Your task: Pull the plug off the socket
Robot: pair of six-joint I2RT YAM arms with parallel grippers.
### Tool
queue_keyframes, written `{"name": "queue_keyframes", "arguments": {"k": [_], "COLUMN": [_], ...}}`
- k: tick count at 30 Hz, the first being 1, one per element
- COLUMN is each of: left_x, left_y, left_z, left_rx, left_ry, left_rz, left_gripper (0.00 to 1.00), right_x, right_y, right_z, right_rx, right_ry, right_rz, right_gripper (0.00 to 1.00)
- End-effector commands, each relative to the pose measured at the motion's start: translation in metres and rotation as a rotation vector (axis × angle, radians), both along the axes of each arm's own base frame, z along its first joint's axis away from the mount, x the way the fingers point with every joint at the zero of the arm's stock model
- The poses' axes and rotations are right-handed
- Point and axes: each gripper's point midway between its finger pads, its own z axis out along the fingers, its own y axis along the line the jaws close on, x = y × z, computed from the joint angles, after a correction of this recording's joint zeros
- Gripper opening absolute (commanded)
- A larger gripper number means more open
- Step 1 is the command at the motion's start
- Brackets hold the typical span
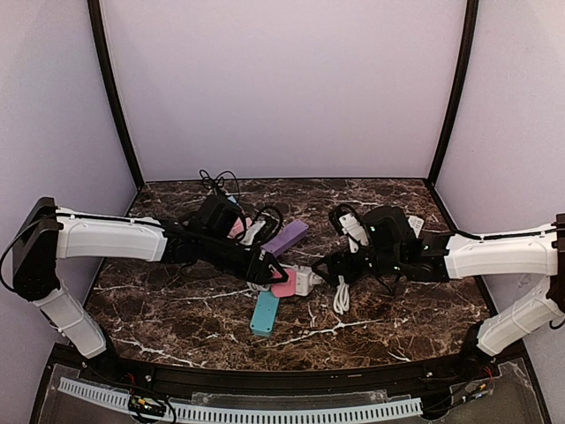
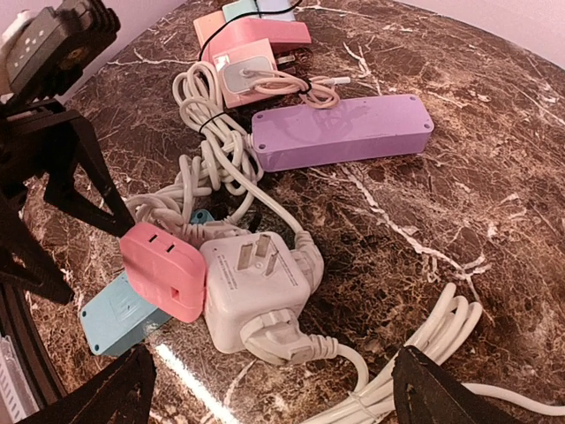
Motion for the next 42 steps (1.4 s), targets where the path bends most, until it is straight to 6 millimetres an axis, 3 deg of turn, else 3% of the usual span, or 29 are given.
{"name": "queue_keyframes", "arguments": {"k": [1, 6, 12, 18, 26, 42], "left_x": [-0.033, -0.034, -0.033, -0.014, 0.008, 0.006], "left_y": [-0.018, -0.020, -0.024, -0.007, 0.005, -0.007], "left_z": [0.016, 0.017, 0.032, 0.041, 0.018, 0.001], "left_rx": [-0.063, -0.060, -0.097, -0.024, 0.047, 0.038], "left_ry": [0.007, 0.001, -0.034, -0.124, -0.080, -0.019], "left_rz": [-0.129, -0.124, -0.129, -0.020, 0.108, 0.078], "left_gripper": [0.67, 0.66, 0.66, 0.72, 0.76, 0.80], "right_x": [0.002, 0.002, 0.002, 0.002, 0.001, 0.000], "right_y": [-0.001, -0.002, -0.007, -0.014, -0.017, -0.017], "right_z": [0.006, 0.005, 0.010, 0.012, 0.012, 0.009], "right_rx": [0.022, 0.024, 0.037, 0.044, 0.049, 0.041], "right_ry": [-0.017, -0.013, -0.019, -0.021, -0.019, -0.012], "right_rz": [-0.018, -0.023, -0.043, -0.073, -0.084, -0.083], "right_gripper": [0.92, 0.92, 0.92, 0.93, 0.93, 0.92]}}
